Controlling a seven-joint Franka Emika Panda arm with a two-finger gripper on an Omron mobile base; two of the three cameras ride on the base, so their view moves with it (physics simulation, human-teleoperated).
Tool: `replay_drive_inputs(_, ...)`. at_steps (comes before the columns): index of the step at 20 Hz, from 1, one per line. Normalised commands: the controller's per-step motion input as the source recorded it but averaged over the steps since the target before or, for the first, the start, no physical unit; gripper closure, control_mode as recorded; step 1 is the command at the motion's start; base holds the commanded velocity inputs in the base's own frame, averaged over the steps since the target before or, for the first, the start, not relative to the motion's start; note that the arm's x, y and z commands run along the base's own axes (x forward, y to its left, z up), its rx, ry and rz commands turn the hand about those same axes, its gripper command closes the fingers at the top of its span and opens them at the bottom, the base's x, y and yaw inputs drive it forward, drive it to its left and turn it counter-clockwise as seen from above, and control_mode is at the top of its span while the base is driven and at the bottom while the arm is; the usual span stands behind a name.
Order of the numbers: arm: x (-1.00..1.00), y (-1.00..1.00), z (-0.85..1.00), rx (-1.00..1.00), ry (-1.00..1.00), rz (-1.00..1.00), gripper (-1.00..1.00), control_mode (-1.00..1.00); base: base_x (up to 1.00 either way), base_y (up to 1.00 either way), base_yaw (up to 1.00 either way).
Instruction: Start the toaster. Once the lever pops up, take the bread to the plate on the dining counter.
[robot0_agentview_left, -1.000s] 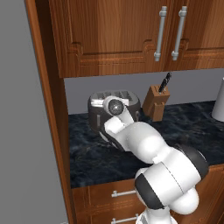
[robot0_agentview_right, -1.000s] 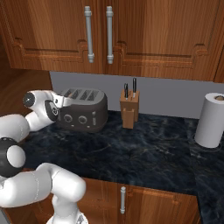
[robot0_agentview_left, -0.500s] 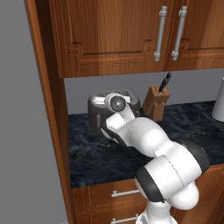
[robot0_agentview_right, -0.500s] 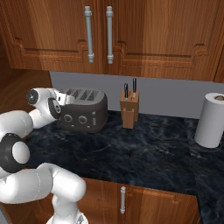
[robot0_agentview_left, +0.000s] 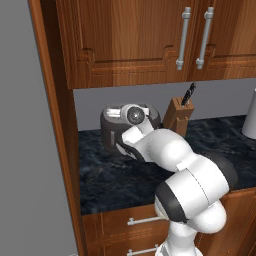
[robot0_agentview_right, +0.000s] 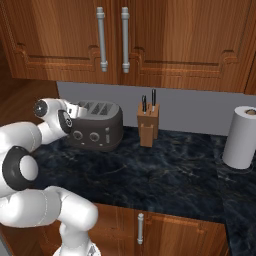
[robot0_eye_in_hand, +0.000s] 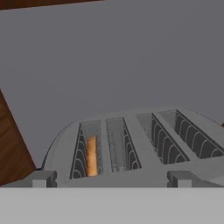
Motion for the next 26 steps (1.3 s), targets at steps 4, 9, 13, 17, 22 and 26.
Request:
replay_drive_inputs(4,0.22,-0.08,0.0,0.0,0.0,0.0,-1.0,-1.0,0.0,0.0,0.0)
replay_drive_inputs(9,0.13,0.01,0.0,-0.01,0.02,0.02,-1.0,-1.0,0.0,0.0,0.0)
replay_drive_inputs(13,0.0,0.13,0.0,-0.04,0.02,0.01,-1.0,-1.0,0.0,0.0,0.0)
replay_drive_inputs(17,0.0,0.17,0.0,-0.03,0.01,0.0,-1.0,-1.0,0.0,0.0,0.0)
replay_drive_inputs(22,0.0,0.18,0.0,-0.02,0.02,0.0,-1.0,-1.0,0.0,0.0,0.0)
replay_drive_inputs(26,0.0,0.1,0.0,-0.01,0.01,0.0,-1.0,-1.0,0.0,0.0,0.0)
